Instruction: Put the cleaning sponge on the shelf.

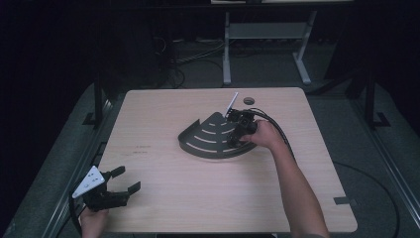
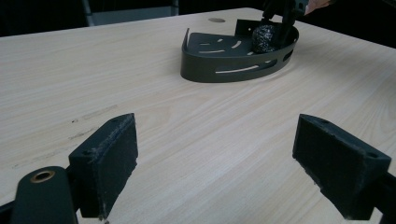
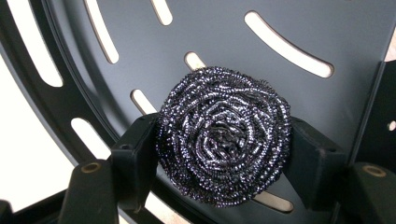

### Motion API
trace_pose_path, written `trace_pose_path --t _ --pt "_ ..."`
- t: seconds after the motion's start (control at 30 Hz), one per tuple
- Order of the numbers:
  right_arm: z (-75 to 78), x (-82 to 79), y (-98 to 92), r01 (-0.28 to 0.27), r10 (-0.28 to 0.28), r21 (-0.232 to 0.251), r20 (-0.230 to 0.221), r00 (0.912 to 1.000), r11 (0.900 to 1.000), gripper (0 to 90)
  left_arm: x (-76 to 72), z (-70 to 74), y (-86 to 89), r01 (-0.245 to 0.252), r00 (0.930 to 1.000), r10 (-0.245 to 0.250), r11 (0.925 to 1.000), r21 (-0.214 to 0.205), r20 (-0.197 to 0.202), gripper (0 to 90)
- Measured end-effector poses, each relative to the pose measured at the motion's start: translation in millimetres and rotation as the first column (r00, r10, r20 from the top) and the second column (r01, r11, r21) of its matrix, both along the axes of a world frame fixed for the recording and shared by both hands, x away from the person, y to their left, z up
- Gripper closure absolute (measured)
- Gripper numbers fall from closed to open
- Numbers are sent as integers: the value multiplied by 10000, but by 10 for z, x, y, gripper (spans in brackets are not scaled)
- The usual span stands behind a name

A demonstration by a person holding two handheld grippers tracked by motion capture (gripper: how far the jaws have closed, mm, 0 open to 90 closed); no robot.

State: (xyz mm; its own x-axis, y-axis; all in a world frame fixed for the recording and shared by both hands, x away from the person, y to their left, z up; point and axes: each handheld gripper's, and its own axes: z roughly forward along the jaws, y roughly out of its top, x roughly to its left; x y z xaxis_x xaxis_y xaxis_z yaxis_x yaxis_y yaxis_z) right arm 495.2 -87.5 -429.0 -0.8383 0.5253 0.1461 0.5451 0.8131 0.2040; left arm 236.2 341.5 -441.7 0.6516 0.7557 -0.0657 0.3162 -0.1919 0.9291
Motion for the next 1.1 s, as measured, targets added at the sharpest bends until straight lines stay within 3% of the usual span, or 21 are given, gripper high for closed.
trace_pose_path --t 0.77,1.1 --pt "-38 12 -34 253 -251 233 -87 9996 9994 317 -1 2 -12 -23 10000 23 10000 28 4 133" --pt "75 -28 -14 235 -241 522 112 9996 9984 221 -3 4 -14 -27 10000 26 10000 48 14 133"
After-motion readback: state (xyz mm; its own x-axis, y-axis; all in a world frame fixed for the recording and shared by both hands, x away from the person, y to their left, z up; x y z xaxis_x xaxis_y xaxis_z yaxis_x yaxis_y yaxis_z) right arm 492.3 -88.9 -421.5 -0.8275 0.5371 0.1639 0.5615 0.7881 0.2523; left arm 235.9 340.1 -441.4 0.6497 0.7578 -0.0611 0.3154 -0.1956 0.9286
